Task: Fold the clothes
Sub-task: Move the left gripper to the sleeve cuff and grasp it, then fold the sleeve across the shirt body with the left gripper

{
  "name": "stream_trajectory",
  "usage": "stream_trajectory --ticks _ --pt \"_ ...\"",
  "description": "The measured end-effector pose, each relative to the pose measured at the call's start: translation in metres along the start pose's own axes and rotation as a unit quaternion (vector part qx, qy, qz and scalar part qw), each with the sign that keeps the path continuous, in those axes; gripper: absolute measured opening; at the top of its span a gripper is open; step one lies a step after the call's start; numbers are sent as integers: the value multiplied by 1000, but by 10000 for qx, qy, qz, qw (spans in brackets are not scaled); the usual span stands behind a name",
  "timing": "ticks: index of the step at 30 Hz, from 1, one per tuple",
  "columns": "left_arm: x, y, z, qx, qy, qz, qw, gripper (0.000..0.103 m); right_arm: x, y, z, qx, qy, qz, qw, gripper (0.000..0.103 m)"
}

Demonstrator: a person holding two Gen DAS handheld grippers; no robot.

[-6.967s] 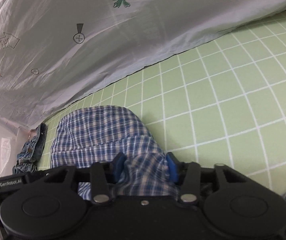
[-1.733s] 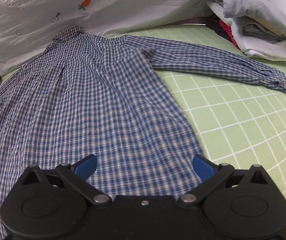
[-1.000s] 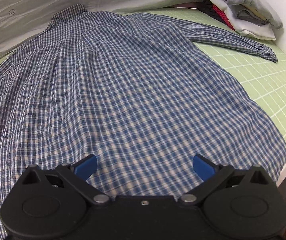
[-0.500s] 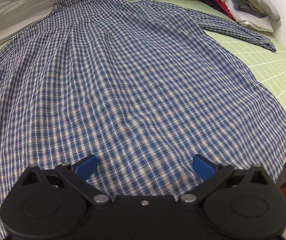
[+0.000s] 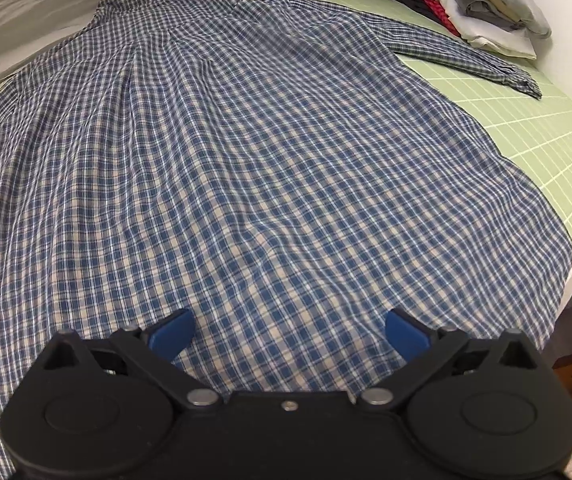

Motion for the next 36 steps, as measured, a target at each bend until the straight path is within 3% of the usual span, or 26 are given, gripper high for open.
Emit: stream_trajectory --ticks 3,5,13,17,27,36 --pt "8 1 2 44 -97 -388 9992 69 1 -2 2 20 13 4 10000 103" --pt "9 2 3 70 -104 -442 9989 50 -1 -4 4 57 40 14 10000 103" --pt "17 11 22 274 -362 -341 9984 29 3 -7 6 77 100 -64 9999 103" --pt "33 16 37 362 -689 -389 9962 7 9 -3 6 108 127 -113 9998 103" --pt "114 16 91 772 -1139 -658 9883 7 46 19 0 166 309 -242 9991 103" --pt "266 -16 140 879 -2068 -1056 9687 7 116 40 -6 209 399 -309 9985 103"
Point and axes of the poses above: each gripper's, at about its wrist camera, not at the fingertips, and z roughly against the way its jaws point, x to its right, y to its top, the point moved 10 cm from there along -z, roughly the way its jaws point, and after that the axes turned 3 degrees about y, right-handed, at the moved point
